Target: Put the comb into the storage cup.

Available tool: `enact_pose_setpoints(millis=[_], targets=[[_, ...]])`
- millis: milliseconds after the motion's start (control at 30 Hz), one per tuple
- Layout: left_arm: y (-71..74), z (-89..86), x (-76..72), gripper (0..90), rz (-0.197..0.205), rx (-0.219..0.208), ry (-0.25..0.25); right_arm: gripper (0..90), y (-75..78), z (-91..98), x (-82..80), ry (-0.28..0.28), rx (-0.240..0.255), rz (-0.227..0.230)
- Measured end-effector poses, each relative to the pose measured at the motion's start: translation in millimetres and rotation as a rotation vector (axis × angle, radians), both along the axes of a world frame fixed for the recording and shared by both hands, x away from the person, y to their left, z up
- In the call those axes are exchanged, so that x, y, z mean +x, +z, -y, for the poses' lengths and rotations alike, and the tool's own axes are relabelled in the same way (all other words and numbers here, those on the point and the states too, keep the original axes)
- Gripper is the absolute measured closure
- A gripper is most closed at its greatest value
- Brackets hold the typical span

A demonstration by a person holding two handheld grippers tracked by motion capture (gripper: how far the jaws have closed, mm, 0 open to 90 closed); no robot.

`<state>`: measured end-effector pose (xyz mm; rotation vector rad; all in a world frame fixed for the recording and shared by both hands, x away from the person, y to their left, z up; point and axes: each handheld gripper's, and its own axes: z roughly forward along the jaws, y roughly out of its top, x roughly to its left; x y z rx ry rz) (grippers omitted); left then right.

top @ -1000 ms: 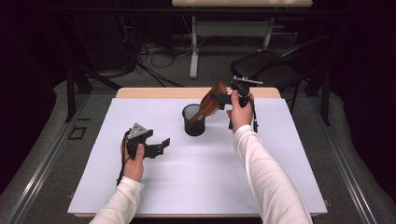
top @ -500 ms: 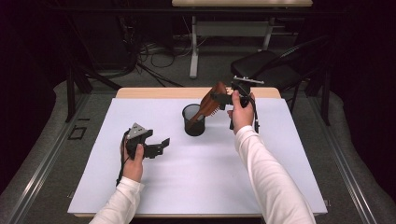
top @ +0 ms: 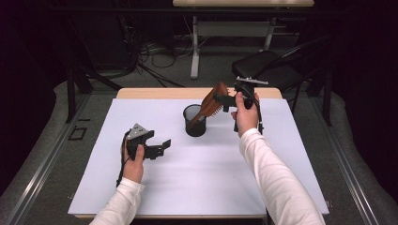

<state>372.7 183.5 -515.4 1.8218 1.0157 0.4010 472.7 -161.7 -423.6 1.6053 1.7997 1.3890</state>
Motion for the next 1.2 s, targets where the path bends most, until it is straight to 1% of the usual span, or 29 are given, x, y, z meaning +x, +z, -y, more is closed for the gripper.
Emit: enact_pose_setpoints(millis=[133, 433, 700, 833, 900, 1000, 1200], targets=[[2.2, 1.5, -0.5, 16.1, 0.003, 0.002, -0.021, 0.0, 2.7, 3.2, -5.5, 0.015, -0.007, 0.005], [6.6, 4.1, -1.0, 16.1, 0.003, 0.011, -0.039, 0.0, 4.9, 11.2, -17.2, 0.041, -0.017, 0.004], [13.6, 3.9, -2.1, 16.1, -0.007, 0.003, -0.063, 0.0, 5.2, 15.5, -30.4, 0.087, -0.031, 0.003], [16.2, 3.2, -3.6, 16.1, -0.008, 0.002, -0.07, 0.0, 3.2, 21.2, -39.2, 0.106, -0.027, 0.005], [17.1, 2.1, -3.9, 16.1, -0.01, -0.007, -0.074, 0.0, 2.1, 25.5, -44.3, 0.115, -0.046, 0.01], [18.1, -0.2, -3.7, 16.1, -0.016, -0.018, -0.075, 0.0, -1.3, 32.6, -50.7, 0.125, -0.055, 0.008], [16.2, -1.2, -3.5, 16.1, -0.026, 0.016, -0.081, 0.0, -10.1, 45.1, -61.0, 0.149, -0.073, -0.002]])
